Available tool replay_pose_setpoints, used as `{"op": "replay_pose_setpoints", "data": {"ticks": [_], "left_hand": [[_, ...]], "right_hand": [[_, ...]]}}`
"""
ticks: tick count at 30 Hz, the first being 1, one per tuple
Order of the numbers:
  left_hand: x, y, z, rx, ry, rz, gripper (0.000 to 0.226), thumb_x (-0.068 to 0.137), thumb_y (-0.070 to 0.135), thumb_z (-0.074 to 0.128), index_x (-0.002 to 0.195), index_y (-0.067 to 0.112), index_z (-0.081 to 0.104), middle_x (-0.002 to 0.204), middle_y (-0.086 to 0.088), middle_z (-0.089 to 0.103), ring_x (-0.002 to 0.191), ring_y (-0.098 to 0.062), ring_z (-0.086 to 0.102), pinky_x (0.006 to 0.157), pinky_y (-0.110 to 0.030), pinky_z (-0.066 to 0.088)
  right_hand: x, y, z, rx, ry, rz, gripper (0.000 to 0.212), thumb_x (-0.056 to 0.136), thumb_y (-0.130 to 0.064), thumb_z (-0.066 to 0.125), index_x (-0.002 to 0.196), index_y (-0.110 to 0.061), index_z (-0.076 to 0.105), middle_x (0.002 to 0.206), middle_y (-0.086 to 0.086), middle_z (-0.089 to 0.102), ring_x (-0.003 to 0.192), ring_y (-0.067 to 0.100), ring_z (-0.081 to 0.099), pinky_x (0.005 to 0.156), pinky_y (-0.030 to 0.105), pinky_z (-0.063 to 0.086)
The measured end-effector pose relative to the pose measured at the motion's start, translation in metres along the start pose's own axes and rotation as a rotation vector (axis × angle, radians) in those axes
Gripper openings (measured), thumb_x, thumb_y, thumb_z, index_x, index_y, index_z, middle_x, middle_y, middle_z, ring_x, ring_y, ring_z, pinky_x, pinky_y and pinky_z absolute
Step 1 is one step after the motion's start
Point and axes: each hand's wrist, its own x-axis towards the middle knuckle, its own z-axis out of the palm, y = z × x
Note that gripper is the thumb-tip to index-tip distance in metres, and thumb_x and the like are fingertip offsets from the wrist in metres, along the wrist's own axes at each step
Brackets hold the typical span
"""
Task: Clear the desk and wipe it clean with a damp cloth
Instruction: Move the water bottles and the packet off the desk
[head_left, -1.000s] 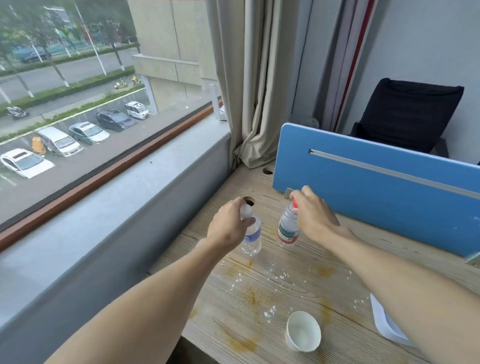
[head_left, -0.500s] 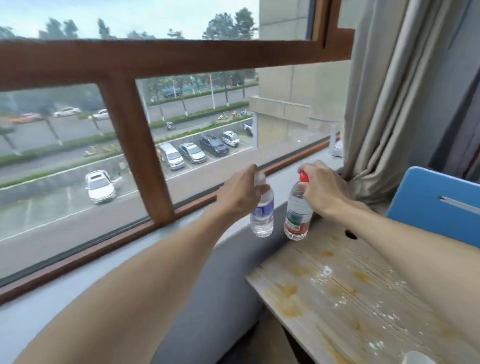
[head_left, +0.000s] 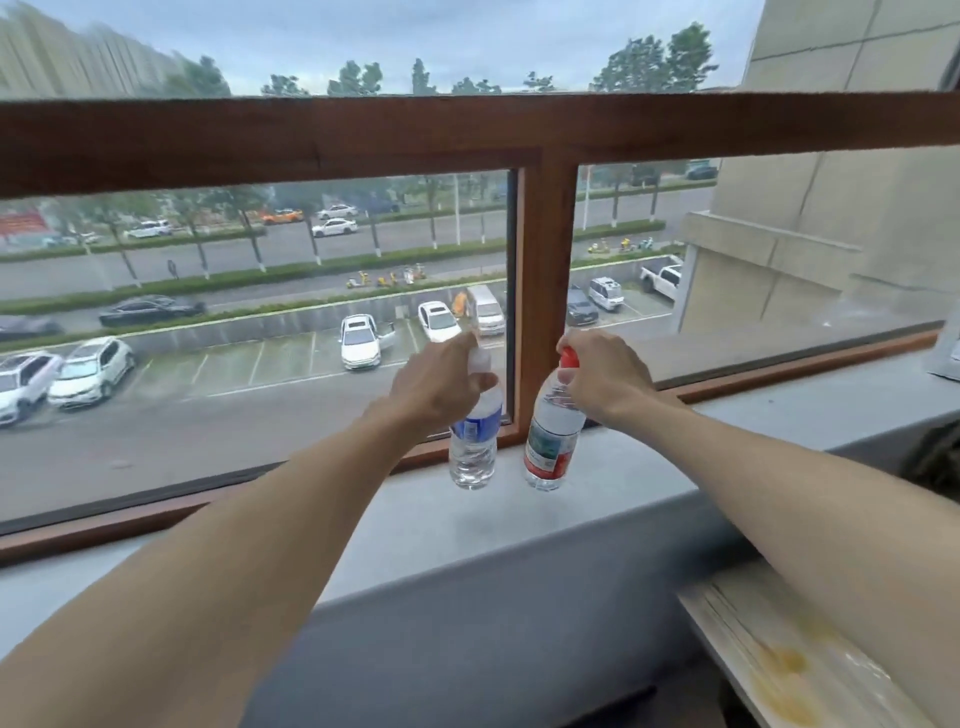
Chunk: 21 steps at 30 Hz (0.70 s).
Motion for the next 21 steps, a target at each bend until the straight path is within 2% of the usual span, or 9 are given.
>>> {"op": "replay_pose_setpoints", "data": {"ticks": [10, 13, 15, 17, 19, 21], "left_hand": [[0.001, -0.085, 0.013, -0.055, 0.018, -0.139, 0.03, 0.093, 0.037, 0.066, 0.108, 0.014, 0.053, 0.112, -0.015, 0.066, 0.096, -0.037, 0.06, 0.079, -0.043, 0.048], [0.004, -0.094, 0.022, -0.1, 0.028, -0.167, 0.034, 0.094, 0.035, 0.064, 0.117, 0.013, 0.053, 0.115, -0.017, 0.065, 0.099, -0.039, 0.059, 0.078, -0.04, 0.043], [0.008, -0.097, 0.026, -0.111, 0.031, -0.178, 0.041, 0.095, 0.035, 0.063, 0.126, 0.014, 0.048, 0.118, -0.016, 0.064, 0.102, -0.038, 0.059, 0.08, -0.039, 0.044], [0.01, -0.099, 0.029, -0.059, -0.02, -0.147, 0.052, 0.09, 0.034, 0.068, 0.13, 0.02, 0.037, 0.118, -0.011, 0.062, 0.101, -0.036, 0.059, 0.082, -0.043, 0.05], [0.012, -0.101, 0.033, -0.018, -0.069, -0.131, 0.061, 0.085, 0.029, 0.073, 0.127, 0.024, 0.029, 0.109, -0.009, 0.061, 0.093, -0.034, 0.058, 0.077, -0.046, 0.053], [0.014, -0.102, 0.039, -0.061, -0.073, -0.136, 0.065, 0.083, 0.019, 0.075, 0.126, 0.022, 0.026, 0.101, -0.012, 0.061, 0.085, -0.035, 0.058, 0.071, -0.043, 0.051]], "right_hand": [[0.027, -0.052, 0.063, -0.005, -0.097, -0.078, 0.037, 0.089, -0.012, 0.073, 0.124, -0.01, 0.061, 0.112, 0.007, 0.062, 0.087, 0.02, 0.053, 0.077, 0.034, 0.048], [0.034, -0.051, 0.077, -0.002, -0.077, -0.076, 0.035, 0.094, -0.01, 0.067, 0.128, -0.01, 0.058, 0.118, 0.009, 0.061, 0.087, 0.019, 0.051, 0.075, 0.034, 0.045], [0.04, -0.05, 0.082, -0.014, -0.129, -0.093, 0.045, 0.097, -0.016, 0.063, 0.14, -0.014, 0.049, 0.13, 0.01, 0.054, 0.101, 0.024, 0.055, 0.08, 0.036, 0.046], [0.045, -0.047, 0.085, -0.123, -0.261, -0.114, 0.067, 0.094, -0.031, 0.068, 0.15, -0.022, 0.031, 0.145, 0.011, 0.04, 0.12, 0.034, 0.053, 0.093, 0.044, 0.049], [0.048, -0.042, 0.088, -0.151, -0.354, -0.083, 0.088, 0.086, -0.032, 0.077, 0.151, -0.026, 0.018, 0.149, 0.018, 0.033, 0.118, 0.041, 0.056, 0.096, 0.047, 0.051], [0.048, -0.039, 0.093, -0.14, -0.364, -0.085, 0.09, 0.085, -0.021, 0.079, 0.149, -0.025, 0.016, 0.14, 0.023, 0.042, 0.106, 0.04, 0.062, 0.088, 0.041, 0.051]]}}
